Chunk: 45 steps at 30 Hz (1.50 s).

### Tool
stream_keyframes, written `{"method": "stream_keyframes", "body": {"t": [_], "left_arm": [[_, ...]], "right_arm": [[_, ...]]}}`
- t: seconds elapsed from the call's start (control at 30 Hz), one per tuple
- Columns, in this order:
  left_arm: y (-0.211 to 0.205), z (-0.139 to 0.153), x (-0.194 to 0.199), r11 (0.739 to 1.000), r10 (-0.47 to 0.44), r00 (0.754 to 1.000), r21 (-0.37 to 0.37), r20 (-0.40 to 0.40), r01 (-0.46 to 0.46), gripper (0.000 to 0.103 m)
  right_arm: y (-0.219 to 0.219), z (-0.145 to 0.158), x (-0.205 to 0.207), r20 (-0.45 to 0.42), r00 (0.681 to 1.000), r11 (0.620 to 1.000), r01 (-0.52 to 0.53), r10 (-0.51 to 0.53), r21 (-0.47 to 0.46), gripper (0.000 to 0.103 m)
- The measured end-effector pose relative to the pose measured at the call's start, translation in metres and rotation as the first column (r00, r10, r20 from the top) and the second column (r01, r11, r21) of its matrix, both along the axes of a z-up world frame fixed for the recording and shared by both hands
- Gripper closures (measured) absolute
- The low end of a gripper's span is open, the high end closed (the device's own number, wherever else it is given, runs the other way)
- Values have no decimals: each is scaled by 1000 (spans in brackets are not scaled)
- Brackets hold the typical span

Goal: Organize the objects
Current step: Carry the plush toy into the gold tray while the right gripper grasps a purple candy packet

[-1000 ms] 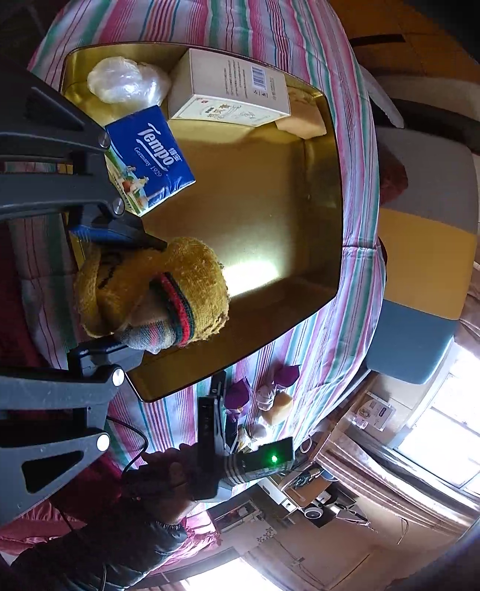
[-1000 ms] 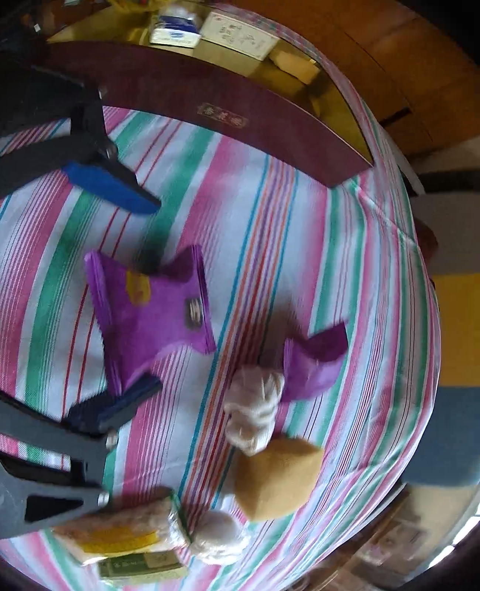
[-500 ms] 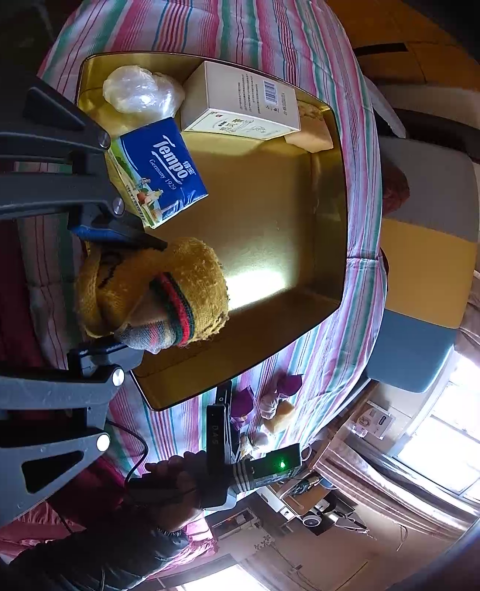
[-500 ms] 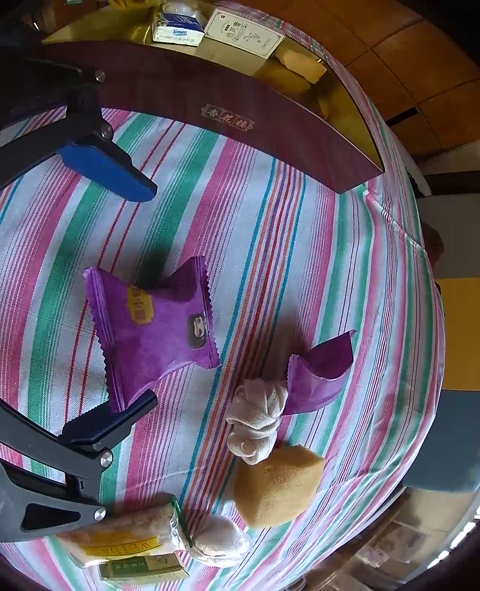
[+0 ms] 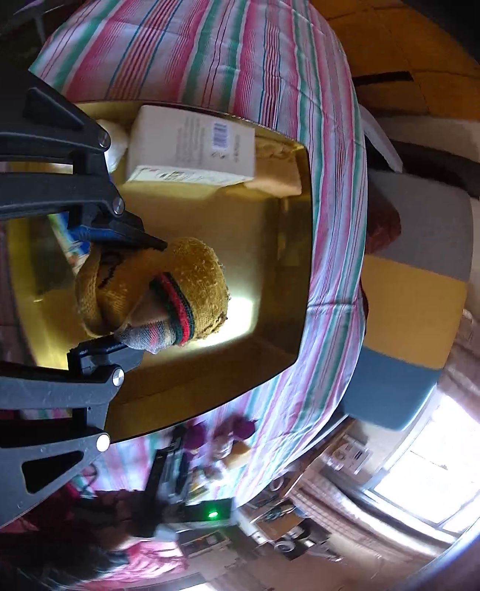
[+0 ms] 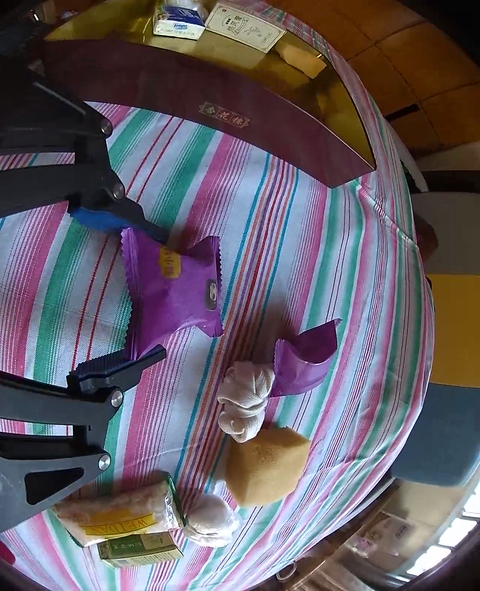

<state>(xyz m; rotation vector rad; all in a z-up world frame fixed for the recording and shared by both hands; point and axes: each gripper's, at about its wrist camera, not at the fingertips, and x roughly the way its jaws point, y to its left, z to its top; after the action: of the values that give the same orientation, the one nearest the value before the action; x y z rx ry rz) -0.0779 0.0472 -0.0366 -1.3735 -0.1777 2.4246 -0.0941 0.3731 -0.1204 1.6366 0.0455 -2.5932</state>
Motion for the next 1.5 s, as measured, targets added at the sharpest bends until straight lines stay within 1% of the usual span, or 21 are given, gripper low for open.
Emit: {"method": "stream_keyframes", "body": {"t": [0.13, 0.3, 0.5, 0.7, 0.83, 0.9, 0.93, 0.97, 1.0, 1.1, 1.23, 1.33, 1.47, 1.5], "left_arm": [[-2, -1, -25, 1000, 28, 1000, -12, 3, -28, 63], [1, -5, -47, 999, 26, 1000, -46, -5, -26, 63], [10, -10, -72, 996, 12, 1000, -91, -8, -12, 63], [16, -23, -97, 988, -5, 1000, -154, 6, 6, 63], [16, -34, -115, 983, -2, 1000, -183, 19, 5, 62], [18, -39, -123, 977, -4, 1000, -211, 13, 7, 62], [19, -41, -128, 973, -5, 1000, -229, 8, 7, 61], [20, -44, -132, 970, -6, 1000, -242, 5, 7, 57], [20, -46, -136, 967, -6, 1000, -253, 5, 7, 55], [19, -55, -148, 962, 10, 1000, -272, 19, -4, 53], [18, -55, -149, 965, 9, 1000, -262, 27, -2, 51], [18, -48, -142, 960, -3, 1000, -280, 6, 4, 50], [15, -35, -128, 959, -5, 1000, -284, -26, -3, 50], [14, -31, -123, 958, -9, 999, -286, -41, -3, 48]], "right_arm": [[-1, 0, 1, -2, 1000, 1000, -6, 6, 11, 47], [-2, 0, -2, -1, 1000, 1000, -13, 13, 18, 47], [-6, 3, 4, -3, 1000, 1000, -18, 18, 21, 47], [-5, 1, -1, -2, 1000, 1000, -18, 18, 20, 46], [-5, 1, 0, -3, 1000, 1000, -18, 18, 20, 46], [-5, 1, 0, -3, 1000, 1000, -18, 18, 20, 46], [-5, 1, 0, -3, 1000, 1000, -18, 18, 19, 46], [-6, 2, 1, -3, 1000, 1000, -17, 17, 18, 46], [-6, 2, 1, -3, 1000, 1000, -17, 17, 17, 46], [-6, 3, 1, -3, 1000, 1000, -15, 15, 13, 46], [-6, 3, 0, -4, 1000, 1000, -14, 14, 9, 45], [-7, 2, -1, -4, 1000, 1000, -14, 14, 8, 45], [-7, 2, -1, -4, 1000, 1000, -14, 14, 8, 45], [-7, 2, -1, -4, 1000, 1000, -14, 14, 8, 45]]}}
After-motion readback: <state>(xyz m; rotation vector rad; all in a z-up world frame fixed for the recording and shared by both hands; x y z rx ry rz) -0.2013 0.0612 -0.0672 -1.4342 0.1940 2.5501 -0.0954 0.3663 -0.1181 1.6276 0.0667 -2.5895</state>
